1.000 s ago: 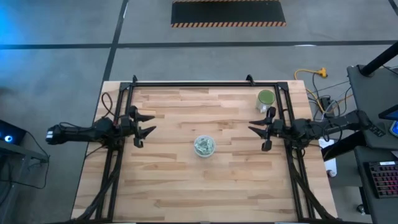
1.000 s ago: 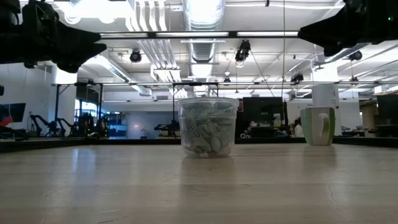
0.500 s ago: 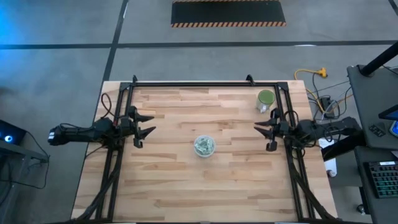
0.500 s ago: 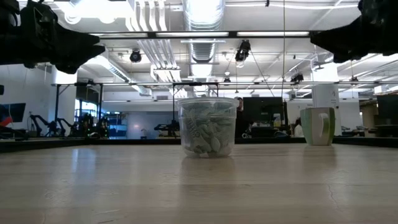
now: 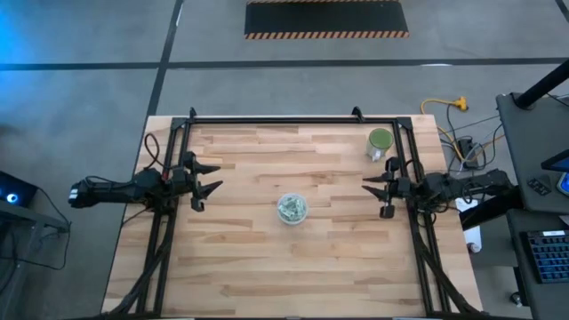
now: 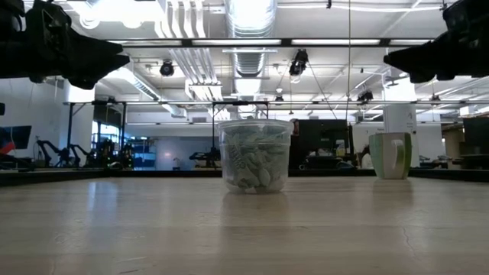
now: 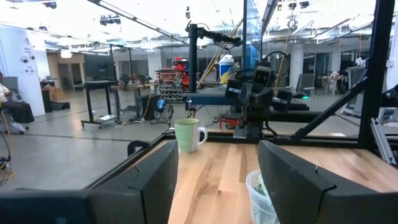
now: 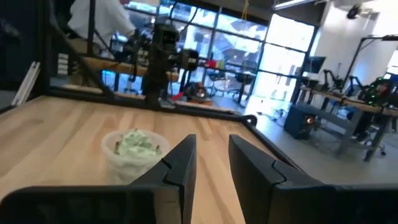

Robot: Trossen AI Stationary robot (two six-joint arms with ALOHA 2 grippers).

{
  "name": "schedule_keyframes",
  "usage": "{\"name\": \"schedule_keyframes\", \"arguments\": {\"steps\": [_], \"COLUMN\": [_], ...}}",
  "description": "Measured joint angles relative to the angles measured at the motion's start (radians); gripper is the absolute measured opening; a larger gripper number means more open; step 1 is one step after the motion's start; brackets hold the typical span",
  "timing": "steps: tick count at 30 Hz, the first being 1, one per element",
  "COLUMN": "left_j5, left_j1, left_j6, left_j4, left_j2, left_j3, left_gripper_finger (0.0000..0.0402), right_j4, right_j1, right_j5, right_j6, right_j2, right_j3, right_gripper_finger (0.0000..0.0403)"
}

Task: Pick and place Stevia / Truvia into bins
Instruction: Return to Home Position

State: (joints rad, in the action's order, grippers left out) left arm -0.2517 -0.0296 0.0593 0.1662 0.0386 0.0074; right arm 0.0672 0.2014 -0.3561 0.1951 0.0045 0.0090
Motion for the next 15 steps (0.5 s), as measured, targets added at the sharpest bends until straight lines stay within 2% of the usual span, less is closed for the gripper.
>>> {"name": "schedule_keyframes", "arguments": {"steps": [2,6,15], "left_j5": [0.001,0.002,0.003], "left_j1": [0.0,0.0,0.0], "left_j6": [0.001,0.007,0.009], "left_j4": [-0.001,-0.003,-0.001], "left_j2": [0.002,0.012,0.023], "left_j3": [0.0,-0.001,-0.002], "left_gripper_finger": [0.0205,0.0205,0.0205], "right_j4": [0.017,0.032,-0.032], "right_j1": [-0.003,-0.019,-0.111], "right_j5": [0.013,0.148,0.17], "right_j6": [0.001,0.038,0.028], "right_j2": [0.0,-0.004,0.017], "right_j3": [0.0,0.0,0.0], "right_gripper_finger": [0.0083,0.0076,0.0078]}}
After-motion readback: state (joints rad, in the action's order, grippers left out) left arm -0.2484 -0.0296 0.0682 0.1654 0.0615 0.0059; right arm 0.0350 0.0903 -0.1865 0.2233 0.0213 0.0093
